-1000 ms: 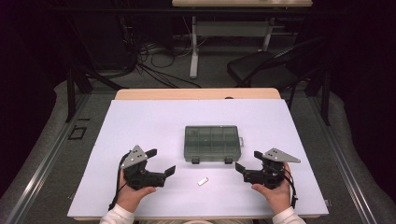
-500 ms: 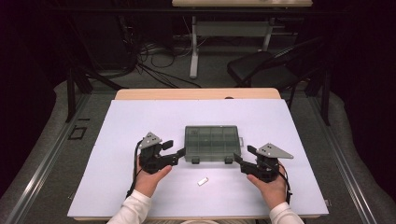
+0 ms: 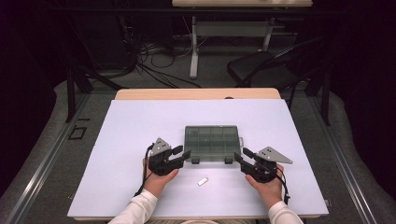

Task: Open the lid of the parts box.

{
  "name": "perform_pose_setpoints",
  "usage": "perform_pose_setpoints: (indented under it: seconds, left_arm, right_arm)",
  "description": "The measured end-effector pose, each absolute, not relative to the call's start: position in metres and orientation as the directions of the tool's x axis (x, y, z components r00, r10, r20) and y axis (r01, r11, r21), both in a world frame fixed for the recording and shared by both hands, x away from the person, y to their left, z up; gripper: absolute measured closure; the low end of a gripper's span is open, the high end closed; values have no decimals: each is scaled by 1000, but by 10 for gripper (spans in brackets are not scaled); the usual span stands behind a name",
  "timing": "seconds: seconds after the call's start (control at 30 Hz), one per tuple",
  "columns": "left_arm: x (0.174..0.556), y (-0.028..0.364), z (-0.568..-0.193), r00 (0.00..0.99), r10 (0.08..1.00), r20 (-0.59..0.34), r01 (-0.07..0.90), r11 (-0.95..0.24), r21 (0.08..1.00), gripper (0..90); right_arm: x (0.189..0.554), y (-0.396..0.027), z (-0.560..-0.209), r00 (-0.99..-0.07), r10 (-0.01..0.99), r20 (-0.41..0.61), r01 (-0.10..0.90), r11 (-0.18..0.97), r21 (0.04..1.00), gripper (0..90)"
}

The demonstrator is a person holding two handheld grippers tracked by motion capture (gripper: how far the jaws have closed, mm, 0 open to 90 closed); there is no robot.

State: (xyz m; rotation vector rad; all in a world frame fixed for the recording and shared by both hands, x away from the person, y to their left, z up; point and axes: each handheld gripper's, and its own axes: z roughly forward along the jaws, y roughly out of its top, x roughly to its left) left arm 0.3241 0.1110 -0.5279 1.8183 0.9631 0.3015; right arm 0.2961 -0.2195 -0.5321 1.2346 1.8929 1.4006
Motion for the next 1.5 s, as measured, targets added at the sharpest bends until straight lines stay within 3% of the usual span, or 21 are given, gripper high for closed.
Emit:
perform_pose_setpoints:
  seconds: [0.3,0.67,0.83,1.5]
  left_arm:
    - [317,99,-537,666,710,-228,509,-210,835,638]
    - [318,94,-549,630,719,-293,594,-204,778,833]
    - [319,93,-553,623,727,-289,605,-213,768,897]
    - [320,89,-557,620,735,-275,611,-232,757,900]
  right_arm:
    - [293,-213,-536,-488,868,93,388,121,914,705]
    - [295,-203,-550,-533,844,67,462,224,858,900]
    - [298,-203,-553,-525,850,41,487,260,834,900]
    - [304,-201,-556,-516,856,42,490,255,834,900]
